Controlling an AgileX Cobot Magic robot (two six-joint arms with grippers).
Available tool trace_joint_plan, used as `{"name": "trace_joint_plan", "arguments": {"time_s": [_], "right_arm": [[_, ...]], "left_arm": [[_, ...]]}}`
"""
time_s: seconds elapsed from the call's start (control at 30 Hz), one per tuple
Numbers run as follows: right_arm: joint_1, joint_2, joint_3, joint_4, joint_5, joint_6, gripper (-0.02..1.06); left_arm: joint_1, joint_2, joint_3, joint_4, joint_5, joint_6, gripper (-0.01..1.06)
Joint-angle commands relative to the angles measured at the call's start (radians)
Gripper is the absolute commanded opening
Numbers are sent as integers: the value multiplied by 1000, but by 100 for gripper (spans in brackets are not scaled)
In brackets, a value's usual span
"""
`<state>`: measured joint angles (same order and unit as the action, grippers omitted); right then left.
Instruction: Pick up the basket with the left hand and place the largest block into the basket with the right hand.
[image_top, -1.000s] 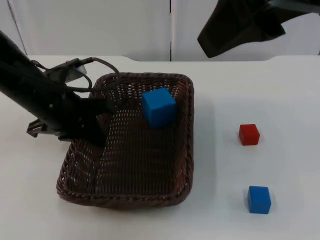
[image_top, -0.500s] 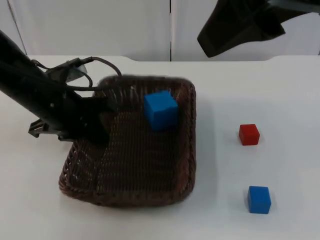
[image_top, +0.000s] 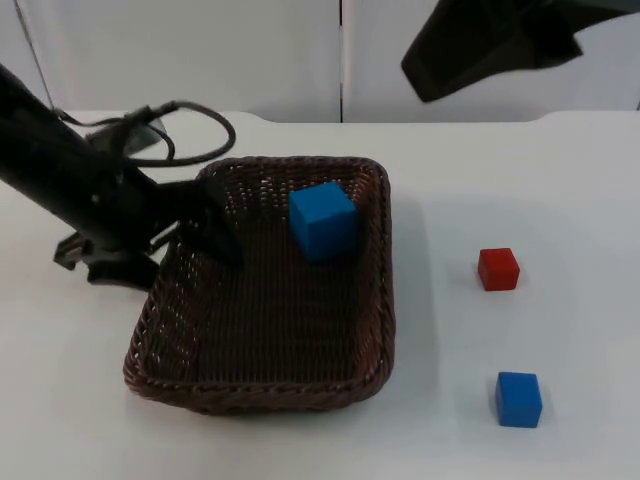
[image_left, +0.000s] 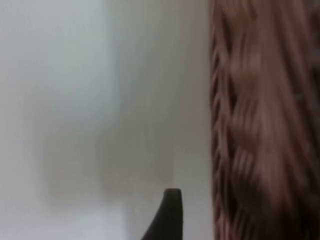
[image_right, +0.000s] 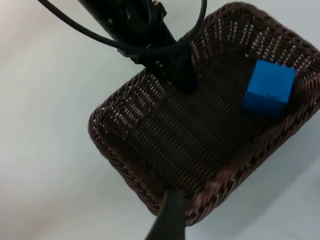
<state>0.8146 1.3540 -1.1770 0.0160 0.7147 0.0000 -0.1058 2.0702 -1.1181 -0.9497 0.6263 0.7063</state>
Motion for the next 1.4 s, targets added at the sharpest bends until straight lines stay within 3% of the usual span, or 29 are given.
{"name": "trace_joint_plan", "arguments": {"time_s": [0.0, 0.43, 0.83, 1.37], "right_arm": [[-4, -28, 1, -16, -9, 0, 72], [-4, -155, 16, -45, -29, 10, 72], [-4, -381, 256, -47, -146, 10, 72], [-4, -708, 458, -44, -160, 10, 72]], "left_arm": [[2, -49, -5, 36, -4, 5, 78], [2, -338, -5, 110, 3, -15, 78], [2, -574, -5, 177, 108, -43, 78], [2, -885, 6, 237, 229, -35, 78]]}}
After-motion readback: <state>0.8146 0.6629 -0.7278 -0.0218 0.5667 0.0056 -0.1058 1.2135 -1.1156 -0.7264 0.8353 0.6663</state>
